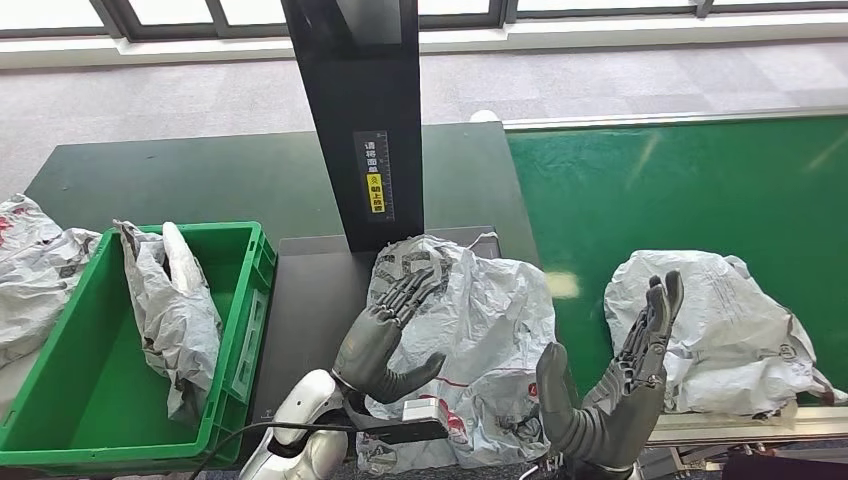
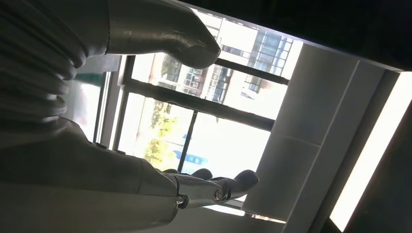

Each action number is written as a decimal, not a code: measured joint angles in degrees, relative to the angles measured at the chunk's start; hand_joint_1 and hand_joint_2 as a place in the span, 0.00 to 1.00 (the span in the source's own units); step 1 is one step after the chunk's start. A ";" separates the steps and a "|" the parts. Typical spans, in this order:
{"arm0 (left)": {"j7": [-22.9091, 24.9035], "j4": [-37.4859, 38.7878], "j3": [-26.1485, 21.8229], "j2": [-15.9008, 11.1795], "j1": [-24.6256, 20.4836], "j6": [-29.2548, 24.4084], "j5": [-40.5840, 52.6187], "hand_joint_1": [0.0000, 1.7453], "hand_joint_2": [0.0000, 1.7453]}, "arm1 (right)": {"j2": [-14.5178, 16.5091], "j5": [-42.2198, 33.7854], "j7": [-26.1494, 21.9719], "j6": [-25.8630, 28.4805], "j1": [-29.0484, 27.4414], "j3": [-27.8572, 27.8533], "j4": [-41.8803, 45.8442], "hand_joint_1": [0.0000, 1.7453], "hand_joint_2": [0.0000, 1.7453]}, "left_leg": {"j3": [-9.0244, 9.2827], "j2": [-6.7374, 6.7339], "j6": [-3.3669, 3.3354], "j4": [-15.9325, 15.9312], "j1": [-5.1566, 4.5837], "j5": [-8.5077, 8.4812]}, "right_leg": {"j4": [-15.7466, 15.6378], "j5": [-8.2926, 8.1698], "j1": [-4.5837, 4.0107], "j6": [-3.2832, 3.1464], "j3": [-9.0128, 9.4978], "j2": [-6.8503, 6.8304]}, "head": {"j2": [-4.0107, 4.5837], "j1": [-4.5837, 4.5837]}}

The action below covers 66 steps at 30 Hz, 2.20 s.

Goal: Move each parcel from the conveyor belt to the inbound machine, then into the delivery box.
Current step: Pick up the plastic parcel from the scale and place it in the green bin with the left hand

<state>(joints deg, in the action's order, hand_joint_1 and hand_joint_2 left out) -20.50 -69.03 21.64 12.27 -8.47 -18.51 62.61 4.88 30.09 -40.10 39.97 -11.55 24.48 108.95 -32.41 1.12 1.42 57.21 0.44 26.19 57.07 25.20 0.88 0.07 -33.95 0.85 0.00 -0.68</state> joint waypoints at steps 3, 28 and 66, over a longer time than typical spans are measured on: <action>2.88 6.48 1.60 -0.24 -2.68 1.45 5.61 0.00 1.00 | -1.10 -2.48 -0.01 0.01 0.60 0.00 0.31 0.00 1.00 | 0.01 -0.02 0.00 0.01 0.00 -0.01 | 0.00 -0.06 0.01 0.02 0.00 0.02 | 0.00 0.00; 4.87 28.15 5.06 0.13 -10.33 4.69 10.46 1.00 1.00 | -3.77 -5.57 0.02 -0.06 4.52 0.07 0.08 0.00 1.00 | 0.48 0.23 -0.31 -0.03 -0.01 0.36 | -0.03 0.43 0.16 0.23 1.24 -0.29 | 0.00 0.00; -17.95 -9.62 -9.67 2.44 4.99 -21.53 -8.14 1.00 1.00 | -3.55 -3.50 -0.01 -0.04 0.76 0.07 0.69 0.00 1.00 | 0.52 0.17 -0.20 -0.01 -0.04 0.36 | 0.00 0.43 0.11 0.19 0.62 -0.19 | 0.00 0.00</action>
<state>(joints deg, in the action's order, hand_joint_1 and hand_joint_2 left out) -38.45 -78.65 11.97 14.71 -3.48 -40.04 54.47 1.33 26.59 -40.11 39.93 -10.79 24.55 109.63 -31.90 1.30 1.22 57.21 0.40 26.55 57.08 25.63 0.99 0.27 -33.33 0.66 0.00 -0.68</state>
